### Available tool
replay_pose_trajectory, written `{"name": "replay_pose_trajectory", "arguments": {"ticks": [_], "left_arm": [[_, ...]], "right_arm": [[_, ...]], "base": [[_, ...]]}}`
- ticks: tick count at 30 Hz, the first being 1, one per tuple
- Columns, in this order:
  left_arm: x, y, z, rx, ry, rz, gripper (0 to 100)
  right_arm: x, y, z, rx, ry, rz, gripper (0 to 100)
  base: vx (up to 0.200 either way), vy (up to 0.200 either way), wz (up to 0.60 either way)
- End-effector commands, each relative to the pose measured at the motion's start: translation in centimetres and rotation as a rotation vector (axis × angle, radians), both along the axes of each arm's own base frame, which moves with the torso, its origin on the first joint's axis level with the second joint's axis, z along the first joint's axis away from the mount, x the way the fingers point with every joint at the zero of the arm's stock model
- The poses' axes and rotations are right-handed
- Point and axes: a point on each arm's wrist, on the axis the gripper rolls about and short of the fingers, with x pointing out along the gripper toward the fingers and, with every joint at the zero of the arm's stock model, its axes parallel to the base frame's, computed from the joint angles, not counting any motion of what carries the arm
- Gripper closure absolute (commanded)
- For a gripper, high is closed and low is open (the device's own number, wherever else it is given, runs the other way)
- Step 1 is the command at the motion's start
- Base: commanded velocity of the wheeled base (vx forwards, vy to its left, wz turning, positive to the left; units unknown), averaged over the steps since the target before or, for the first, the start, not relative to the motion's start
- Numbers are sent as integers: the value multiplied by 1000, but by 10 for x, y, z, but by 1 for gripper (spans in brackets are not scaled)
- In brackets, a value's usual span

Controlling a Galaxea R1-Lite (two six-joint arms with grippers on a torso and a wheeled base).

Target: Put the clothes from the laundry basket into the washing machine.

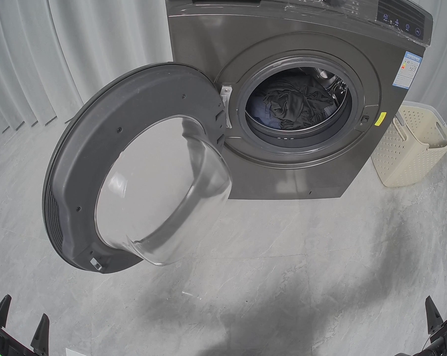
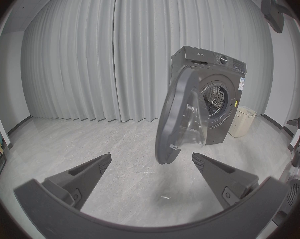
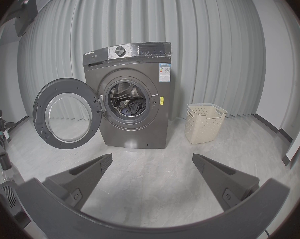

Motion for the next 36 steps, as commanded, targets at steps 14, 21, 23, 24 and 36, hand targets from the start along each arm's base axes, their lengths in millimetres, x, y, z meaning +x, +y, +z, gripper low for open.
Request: {"name": "replay_pose_trajectory", "arguments": {"ticks": [14,21,23,24,36], "left_arm": [[-14,0,50,-34,-190,-8,0],[21,-4,81,-39,10,-180,0],[32,-5,86,-48,39,-213,0],[50,-6,94,-83,70,-249,0],[135,-11,112,-152,195,-381,0]], "right_arm": [[1,0,-5,1,11,0,0],[1,0,-5,1,11,0,0],[1,0,-5,1,11,0,0],[1,0,-5,0,11,-2,0],[1,0,-5,1,11,0,0]], "base": [[0,0,0],[0,0,0],[0,0,0],[0,0,0],[0,0,0]]}}
